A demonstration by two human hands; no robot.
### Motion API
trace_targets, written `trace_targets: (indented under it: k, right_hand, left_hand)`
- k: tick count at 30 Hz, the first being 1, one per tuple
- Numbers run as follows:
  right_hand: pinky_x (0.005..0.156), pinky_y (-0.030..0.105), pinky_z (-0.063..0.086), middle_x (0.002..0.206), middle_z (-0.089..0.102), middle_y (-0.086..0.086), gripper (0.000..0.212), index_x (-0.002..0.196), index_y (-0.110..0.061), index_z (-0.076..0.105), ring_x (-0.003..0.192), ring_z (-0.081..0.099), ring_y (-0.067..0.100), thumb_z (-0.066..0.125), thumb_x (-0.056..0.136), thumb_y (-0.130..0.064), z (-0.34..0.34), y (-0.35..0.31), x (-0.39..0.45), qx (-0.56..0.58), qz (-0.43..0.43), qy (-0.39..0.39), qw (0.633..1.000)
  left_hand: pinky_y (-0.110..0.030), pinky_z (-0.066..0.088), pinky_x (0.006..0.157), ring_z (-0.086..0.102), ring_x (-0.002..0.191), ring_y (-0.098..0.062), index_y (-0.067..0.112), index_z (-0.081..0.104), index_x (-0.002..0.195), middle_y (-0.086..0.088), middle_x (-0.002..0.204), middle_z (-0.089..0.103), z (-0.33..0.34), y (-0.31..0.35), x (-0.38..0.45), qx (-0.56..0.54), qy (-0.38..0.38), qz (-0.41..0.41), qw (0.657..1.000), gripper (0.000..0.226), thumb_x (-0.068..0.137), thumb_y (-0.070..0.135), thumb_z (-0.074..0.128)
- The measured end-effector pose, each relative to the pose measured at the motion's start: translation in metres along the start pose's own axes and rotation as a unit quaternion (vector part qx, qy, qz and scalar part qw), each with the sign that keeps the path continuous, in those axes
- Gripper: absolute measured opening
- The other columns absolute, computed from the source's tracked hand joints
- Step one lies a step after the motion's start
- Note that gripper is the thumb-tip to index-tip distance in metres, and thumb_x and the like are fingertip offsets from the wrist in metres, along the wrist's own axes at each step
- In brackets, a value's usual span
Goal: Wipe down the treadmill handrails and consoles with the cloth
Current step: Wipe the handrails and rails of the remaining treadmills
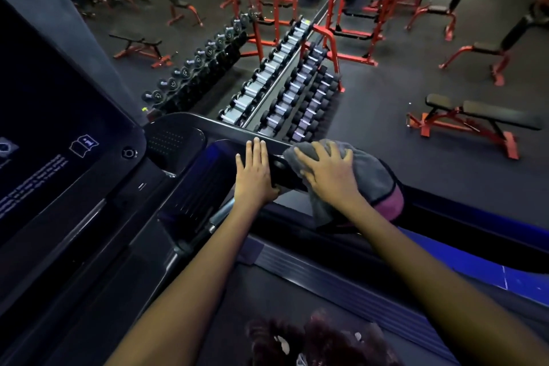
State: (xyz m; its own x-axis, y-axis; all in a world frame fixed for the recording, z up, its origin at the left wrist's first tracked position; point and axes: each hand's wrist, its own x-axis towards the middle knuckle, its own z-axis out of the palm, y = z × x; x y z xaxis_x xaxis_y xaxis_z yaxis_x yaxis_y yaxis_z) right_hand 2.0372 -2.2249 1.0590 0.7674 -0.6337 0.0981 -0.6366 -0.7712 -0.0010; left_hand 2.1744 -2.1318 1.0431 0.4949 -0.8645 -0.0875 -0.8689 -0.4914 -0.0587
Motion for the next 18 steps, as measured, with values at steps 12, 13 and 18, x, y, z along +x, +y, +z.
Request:
trace_targets:
  k: [12, 13, 18]
  right_hand:
    - [0.087, 0.056, 0.038, 0.121, 0.058, 0.008, 0.044, 0.13, -0.033, 0.052, 0.115, 0.05, 0.037, 0.055, 0.087, -0.037, 0.003, 0.04, -0.033, -0.01, -0.006, 0.026, 1.0]
    - [0.09, 0.057, 0.037, 0.122, 0.058, 0.009, 0.045, 0.131, -0.033, 0.052, 0.116, 0.049, 0.037, 0.059, 0.086, -0.035, 0.003, 0.032, -0.026, -0.01, -0.01, 0.027, 1.0]
    - [0.091, 0.055, 0.039, 0.112, 0.06, 0.011, 0.046, 0.129, -0.031, 0.054, 0.11, 0.053, 0.034, 0.063, 0.084, -0.036, 0.002, 0.015, -0.014, -0.038, -0.019, 0.024, 0.999]
  left_hand:
    - [-0.049, 0.006, 0.118, -0.012, 0.145, -0.03, 0.001, -0.014, 0.147, -0.016, 0.157, -0.015, 0.005, -0.001, 0.002, 0.016, 0.009, 0.002, 1.0, 0.118, 0.077, 0.072, 0.049]
    - [-0.05, 0.004, 0.117, -0.013, 0.145, -0.03, 0.004, -0.015, 0.147, -0.015, 0.156, -0.017, 0.005, -0.001, 0.002, 0.02, 0.014, 0.008, 1.0, 0.117, 0.076, 0.073, 0.048]
    - [-0.053, 0.003, 0.117, -0.014, 0.145, -0.03, 0.023, -0.017, 0.148, -0.01, 0.156, -0.023, 0.005, -0.003, 0.003, 0.04, 0.02, 0.061, 0.997, 0.111, 0.075, 0.075, 0.047]
